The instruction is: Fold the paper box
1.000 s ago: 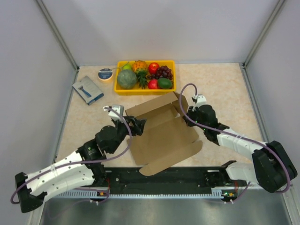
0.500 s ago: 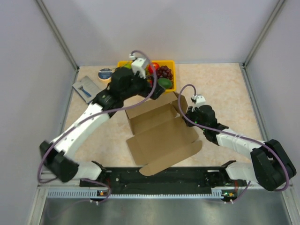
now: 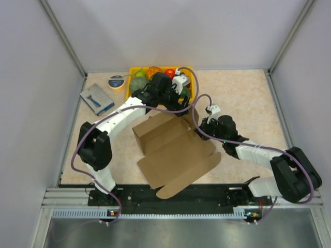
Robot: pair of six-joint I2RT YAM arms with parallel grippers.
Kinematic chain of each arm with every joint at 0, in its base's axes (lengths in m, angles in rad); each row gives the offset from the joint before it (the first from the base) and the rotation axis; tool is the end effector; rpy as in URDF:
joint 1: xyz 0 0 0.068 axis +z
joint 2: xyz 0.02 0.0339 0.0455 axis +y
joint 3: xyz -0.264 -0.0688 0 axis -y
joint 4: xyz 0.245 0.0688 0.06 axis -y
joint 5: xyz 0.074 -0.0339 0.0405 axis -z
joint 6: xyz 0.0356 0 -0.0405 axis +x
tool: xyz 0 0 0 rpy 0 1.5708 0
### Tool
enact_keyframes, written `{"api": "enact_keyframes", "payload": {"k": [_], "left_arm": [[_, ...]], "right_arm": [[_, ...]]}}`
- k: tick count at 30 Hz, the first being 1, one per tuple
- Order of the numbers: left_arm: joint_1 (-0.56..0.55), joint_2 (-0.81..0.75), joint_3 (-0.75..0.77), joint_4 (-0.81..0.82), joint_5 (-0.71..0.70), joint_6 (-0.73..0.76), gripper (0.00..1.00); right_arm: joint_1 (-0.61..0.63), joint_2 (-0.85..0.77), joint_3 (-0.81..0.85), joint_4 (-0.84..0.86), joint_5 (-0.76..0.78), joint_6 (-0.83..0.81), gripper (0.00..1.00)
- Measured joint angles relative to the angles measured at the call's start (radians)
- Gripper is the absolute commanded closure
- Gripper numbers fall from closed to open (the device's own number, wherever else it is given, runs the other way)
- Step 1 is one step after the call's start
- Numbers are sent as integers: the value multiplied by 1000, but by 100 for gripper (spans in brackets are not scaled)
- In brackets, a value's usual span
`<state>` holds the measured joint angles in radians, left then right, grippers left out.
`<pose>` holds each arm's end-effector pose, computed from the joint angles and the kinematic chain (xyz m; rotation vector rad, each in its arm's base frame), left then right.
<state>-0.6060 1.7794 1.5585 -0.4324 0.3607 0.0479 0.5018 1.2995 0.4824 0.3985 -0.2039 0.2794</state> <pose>0.3315 -0.2450 0.3114 0.9178 2.0733 -0.7030 0.2246 0.1314 0.1860 -0.3621 2.0179 0.6995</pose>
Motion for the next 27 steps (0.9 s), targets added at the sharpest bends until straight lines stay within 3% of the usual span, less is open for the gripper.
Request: {"api": "enact_keyframes", "payload": {"k": [11,15,16,19,27], "left_arm": [[78,-3,-89,29,124,-36,6],[95,-4,-91,30,148,-46,4],[95,-6,-95,31,152,-53,3],[95,-25,-102,30,150,-79,3],[95,-103,-107,21,141,-98,2]], "right_arm": [[0,139,40,158,-256,-5,81],[0,184,83,223,-354,31,66],[0,184,83,231,-368,38,57],[0,184,83,239,-382,45,51],[0,185,108,227,-400,28,53]]}}
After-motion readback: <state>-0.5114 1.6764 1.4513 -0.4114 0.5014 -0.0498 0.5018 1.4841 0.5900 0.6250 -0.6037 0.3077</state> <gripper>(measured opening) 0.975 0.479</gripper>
